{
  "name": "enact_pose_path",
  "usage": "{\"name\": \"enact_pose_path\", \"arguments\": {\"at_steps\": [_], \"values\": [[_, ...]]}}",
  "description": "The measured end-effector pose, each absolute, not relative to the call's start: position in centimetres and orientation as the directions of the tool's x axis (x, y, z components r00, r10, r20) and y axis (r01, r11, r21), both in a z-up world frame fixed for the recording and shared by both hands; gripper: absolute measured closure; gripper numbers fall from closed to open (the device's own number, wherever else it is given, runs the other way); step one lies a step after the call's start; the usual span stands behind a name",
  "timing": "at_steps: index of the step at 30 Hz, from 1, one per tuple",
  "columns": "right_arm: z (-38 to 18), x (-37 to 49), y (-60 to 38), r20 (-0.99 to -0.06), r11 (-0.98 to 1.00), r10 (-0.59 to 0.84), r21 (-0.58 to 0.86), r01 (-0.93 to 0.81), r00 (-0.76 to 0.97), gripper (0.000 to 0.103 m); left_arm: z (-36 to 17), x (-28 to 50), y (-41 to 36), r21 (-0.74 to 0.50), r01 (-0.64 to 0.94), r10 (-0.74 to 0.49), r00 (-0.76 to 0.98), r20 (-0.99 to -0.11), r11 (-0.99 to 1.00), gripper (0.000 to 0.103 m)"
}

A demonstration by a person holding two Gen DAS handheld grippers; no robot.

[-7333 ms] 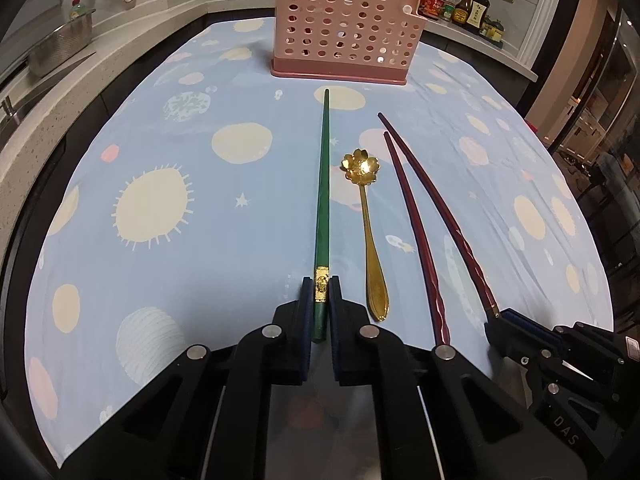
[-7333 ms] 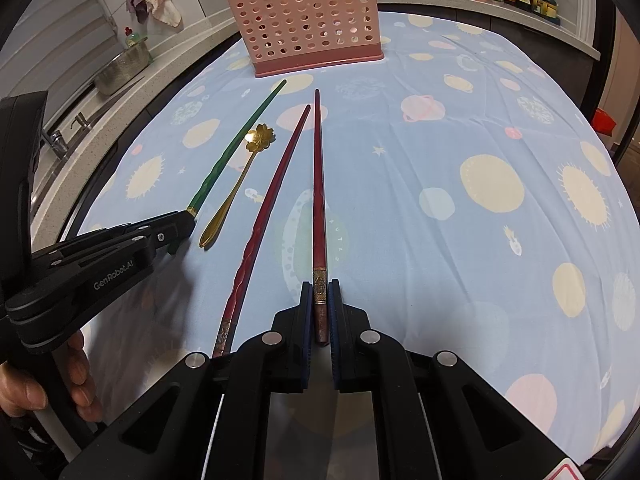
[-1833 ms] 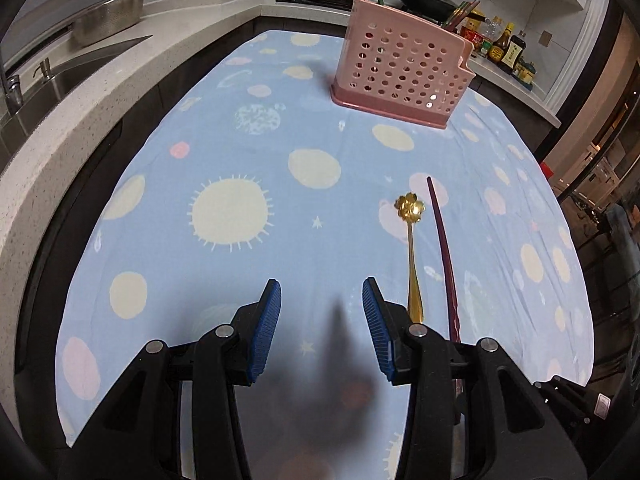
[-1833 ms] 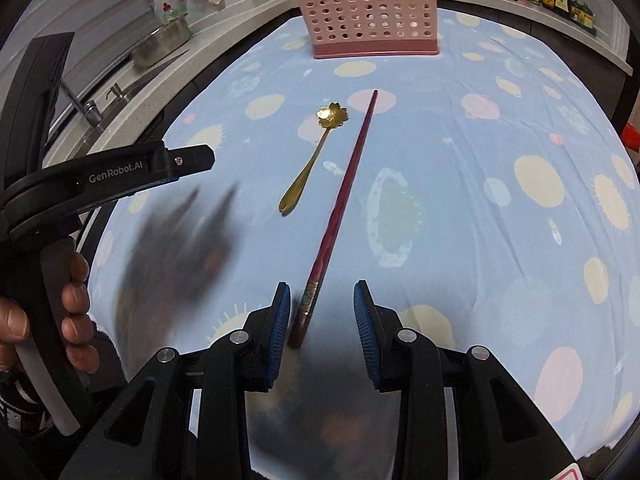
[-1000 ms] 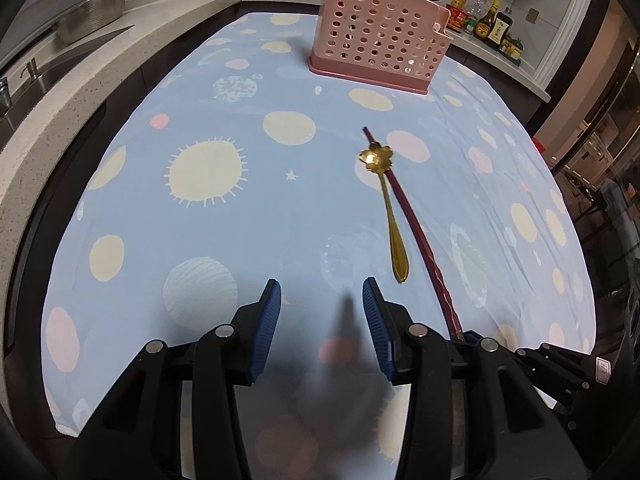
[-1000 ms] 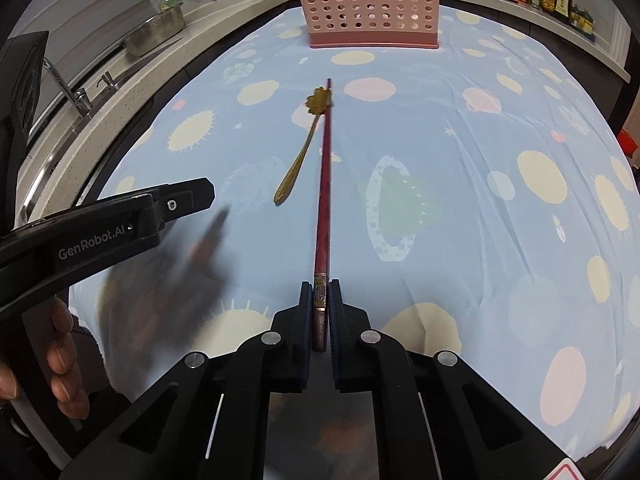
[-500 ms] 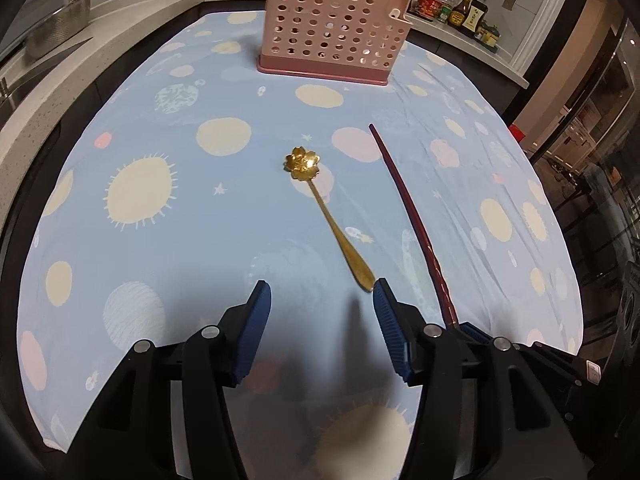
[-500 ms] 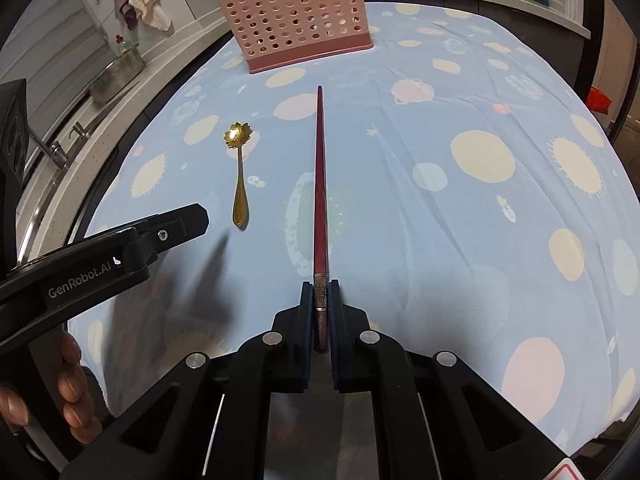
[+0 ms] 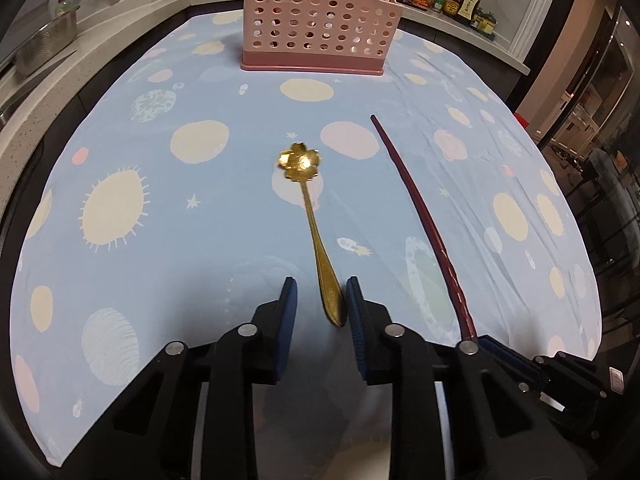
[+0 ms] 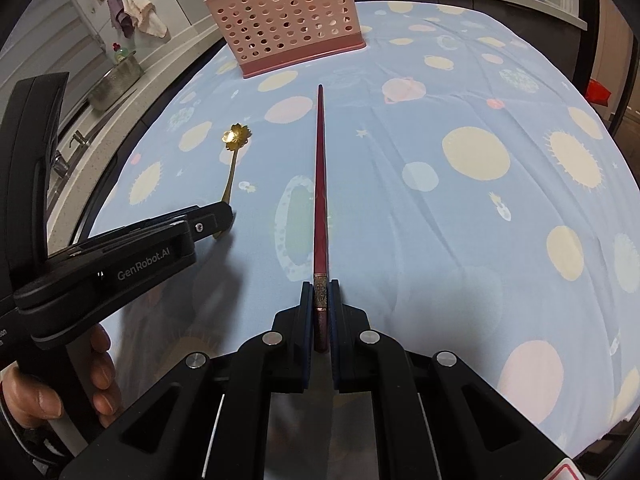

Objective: Organize utensils
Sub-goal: 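Grasp the gold spoon with the left tool while the right tool grasps the dark red chopstick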

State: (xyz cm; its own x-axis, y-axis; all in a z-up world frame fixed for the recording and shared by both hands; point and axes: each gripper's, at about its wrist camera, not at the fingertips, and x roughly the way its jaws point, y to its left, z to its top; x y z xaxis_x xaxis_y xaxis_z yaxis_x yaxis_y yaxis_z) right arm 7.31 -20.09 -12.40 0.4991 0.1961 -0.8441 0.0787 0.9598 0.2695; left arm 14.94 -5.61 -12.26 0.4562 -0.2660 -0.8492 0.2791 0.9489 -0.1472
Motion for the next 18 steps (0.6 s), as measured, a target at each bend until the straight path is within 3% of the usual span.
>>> {"name": "enact_pose_path", "arguments": {"at_steps": [2, 18], "values": [[-12.4, 7.3, -20.1, -0.843, 0.959, 0.198, 0.272, 0.078, 0.499, 0.096, -12.3, 14.9, -5.1, -0.151, 0.275, -0.268, 0.456, -0.849, 0.949, 0.092], [-10.8, 6.9, -20.3, -0.824, 0.959, 0.191, 0.271, 0.077, 0.533, 0.096, -9.5, 13.4, -2.5, -0.204, 0.248, -0.304, 0.491, -0.817, 0.947, 0.093]]}}
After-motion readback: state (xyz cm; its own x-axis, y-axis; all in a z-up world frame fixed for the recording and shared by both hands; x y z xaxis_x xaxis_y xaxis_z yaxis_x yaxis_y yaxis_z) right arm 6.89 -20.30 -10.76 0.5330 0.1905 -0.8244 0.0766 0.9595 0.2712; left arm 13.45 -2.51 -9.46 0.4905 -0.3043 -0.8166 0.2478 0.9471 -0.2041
